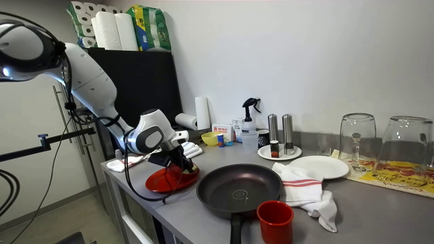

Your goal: Wipe inside the red bowl with the sponge

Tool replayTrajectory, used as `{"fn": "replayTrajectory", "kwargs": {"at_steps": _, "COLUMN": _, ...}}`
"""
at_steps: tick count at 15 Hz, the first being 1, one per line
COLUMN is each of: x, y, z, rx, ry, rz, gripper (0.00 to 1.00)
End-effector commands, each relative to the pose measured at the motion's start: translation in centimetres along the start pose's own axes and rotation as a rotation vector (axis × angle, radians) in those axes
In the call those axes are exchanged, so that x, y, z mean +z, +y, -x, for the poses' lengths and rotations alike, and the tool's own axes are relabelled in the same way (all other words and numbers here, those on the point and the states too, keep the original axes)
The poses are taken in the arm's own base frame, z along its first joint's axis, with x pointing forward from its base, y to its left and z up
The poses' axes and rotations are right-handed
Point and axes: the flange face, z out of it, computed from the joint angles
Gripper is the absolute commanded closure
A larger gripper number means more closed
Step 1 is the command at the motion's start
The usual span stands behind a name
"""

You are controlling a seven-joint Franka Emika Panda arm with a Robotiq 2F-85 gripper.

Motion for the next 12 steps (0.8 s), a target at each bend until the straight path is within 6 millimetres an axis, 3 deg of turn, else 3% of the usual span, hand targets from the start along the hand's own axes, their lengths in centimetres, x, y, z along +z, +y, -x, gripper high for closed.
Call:
{"fn": "replayTrajectory", "kwargs": {"at_steps": 1, "x": 0.2, "y": -0.6, "z": -0.2, "rx": 0.003, "ry": 0.013, "rz": 0.017, "gripper": 0.75}}
{"fn": "replayTrajectory", "kwargs": {"at_steps": 12, "x": -0.7, "y": -2.6, "z": 0.0, "rx": -0.021, "ry": 0.01, "rz": 0.006, "gripper": 0.75}}
